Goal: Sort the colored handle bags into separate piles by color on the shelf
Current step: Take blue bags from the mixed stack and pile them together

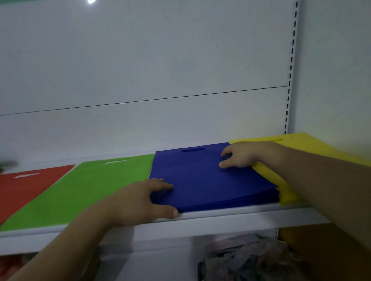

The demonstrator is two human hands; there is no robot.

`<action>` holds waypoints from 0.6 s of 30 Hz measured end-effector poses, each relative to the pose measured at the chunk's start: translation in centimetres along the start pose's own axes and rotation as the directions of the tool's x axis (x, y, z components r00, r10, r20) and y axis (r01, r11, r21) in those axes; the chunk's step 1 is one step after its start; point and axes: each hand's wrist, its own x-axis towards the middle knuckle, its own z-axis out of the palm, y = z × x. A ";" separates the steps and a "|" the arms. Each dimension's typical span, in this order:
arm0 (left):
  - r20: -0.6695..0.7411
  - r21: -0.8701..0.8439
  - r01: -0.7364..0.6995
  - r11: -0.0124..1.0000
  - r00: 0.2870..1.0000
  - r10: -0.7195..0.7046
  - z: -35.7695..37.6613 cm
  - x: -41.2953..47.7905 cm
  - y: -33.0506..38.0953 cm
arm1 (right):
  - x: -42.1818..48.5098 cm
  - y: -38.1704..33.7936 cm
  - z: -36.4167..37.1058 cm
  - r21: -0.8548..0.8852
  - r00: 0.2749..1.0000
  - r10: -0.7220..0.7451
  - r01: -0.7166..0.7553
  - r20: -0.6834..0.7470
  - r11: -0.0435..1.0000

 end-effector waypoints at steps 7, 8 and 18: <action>0.011 0.021 -0.004 1.000 1.000 0.004 -0.1 -0.2 -0.1 | -1.0 -0.2 0.3 -0.019 1.000 0.007 -0.007 0.009 1.000; 0.013 0.023 -0.002 1.000 1.000 0.002 -0.2 -0.2 -0.1 | -1.0 -0.3 0.2 -0.030 1.000 0.010 -0.010 0.015 1.000; -0.122 -0.070 0.139 0.988 0.982 -0.146 -1.3 -0.5 0.4 | 1.1 -3.8 -1.6 -0.052 0.992 -0.123 0.121 -0.042 0.991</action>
